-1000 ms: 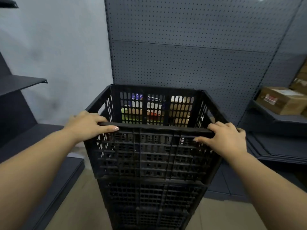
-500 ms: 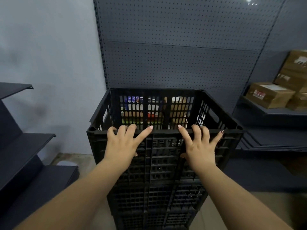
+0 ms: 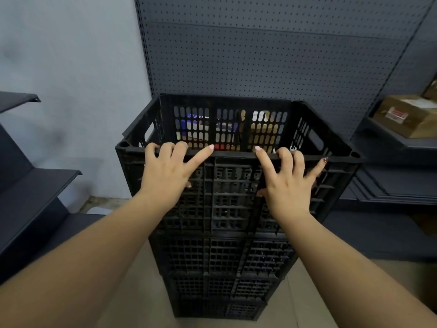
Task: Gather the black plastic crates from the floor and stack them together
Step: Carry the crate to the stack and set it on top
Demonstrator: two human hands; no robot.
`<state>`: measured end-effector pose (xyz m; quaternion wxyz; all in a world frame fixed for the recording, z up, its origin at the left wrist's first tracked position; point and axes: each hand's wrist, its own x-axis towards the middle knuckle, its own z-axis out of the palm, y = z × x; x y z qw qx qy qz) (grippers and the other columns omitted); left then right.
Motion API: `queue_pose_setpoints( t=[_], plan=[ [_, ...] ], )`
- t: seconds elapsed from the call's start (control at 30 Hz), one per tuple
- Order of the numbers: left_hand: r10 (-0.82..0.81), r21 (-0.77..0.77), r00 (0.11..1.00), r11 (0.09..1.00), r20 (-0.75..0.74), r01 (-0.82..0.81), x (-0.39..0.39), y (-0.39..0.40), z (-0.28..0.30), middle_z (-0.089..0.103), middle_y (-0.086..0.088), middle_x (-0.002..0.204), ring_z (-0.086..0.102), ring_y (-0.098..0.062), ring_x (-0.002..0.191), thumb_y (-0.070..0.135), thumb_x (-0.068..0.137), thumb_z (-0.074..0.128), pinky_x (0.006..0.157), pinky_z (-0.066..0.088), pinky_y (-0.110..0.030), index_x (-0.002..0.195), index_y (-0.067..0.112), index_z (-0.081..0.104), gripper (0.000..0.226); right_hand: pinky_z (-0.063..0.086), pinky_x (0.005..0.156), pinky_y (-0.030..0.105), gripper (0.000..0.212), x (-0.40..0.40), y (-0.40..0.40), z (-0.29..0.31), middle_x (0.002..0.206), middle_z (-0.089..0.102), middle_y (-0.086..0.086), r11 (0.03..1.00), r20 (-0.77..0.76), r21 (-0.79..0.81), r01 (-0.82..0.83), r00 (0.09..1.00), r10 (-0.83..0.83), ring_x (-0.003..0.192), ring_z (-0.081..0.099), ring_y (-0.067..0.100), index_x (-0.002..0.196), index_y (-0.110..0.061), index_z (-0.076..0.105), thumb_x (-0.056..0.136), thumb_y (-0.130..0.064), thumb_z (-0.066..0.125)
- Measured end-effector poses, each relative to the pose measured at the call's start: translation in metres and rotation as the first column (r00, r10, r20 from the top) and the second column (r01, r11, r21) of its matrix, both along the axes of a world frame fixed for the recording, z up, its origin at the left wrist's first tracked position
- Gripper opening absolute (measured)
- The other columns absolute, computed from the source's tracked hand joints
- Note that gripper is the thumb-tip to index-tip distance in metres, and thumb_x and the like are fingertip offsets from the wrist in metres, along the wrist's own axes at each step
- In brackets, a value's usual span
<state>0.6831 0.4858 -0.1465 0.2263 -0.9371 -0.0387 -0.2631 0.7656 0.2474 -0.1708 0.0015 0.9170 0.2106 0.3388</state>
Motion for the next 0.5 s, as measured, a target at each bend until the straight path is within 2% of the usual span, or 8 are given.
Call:
queue_pose_setpoints(
  t=[0.1,0.33,0.5],
  plan=[
    [-0.008,-0.006,1.000,1.000,0.000,0.008,-0.006,0.002,-0.004,0.052,-0.017,0.118,0.052,-0.034,0.098,0.048,0.060,0.085,0.087,0.041,-0.053,0.147,0.035,0.009,0.117,-0.003,0.098,0.074,0.122,-0.005,0.001,-0.006,0.132,0.030,0.016,1.000,0.012,0.019,-0.021,1.000,0.020,0.124,0.029,0.037,0.146,-0.034,0.023,0.048,-0.028,0.095],
    [0.023,-0.014,1.000,1.000,-0.011,-0.023,0.002,-0.008,-0.009,0.052,-0.015,0.118,0.051,-0.033,0.099,0.047,0.063,0.083,0.087,0.040,-0.052,0.147,0.036,0.003,0.116,0.001,0.099,0.074,0.117,0.008,-0.002,-0.008,0.129,0.030,0.015,1.000,0.017,0.027,-0.015,1.000,0.015,0.123,0.030,0.036,0.145,-0.033,0.025,0.051,-0.024,0.094],
    [0.063,0.002,0.996,0.998,-0.069,-0.064,0.017,0.007,-0.003,0.041,-0.015,0.133,0.044,-0.032,0.114,0.053,0.079,0.067,0.099,0.034,-0.053,0.143,0.038,-0.017,0.107,-0.004,0.098,0.073,0.118,0.017,0.017,-0.005,0.131,0.026,0.015,0.999,-0.004,0.053,-0.010,1.000,0.010,0.125,0.026,0.035,0.146,-0.036,0.020,0.053,-0.022,0.092]
  ],
)
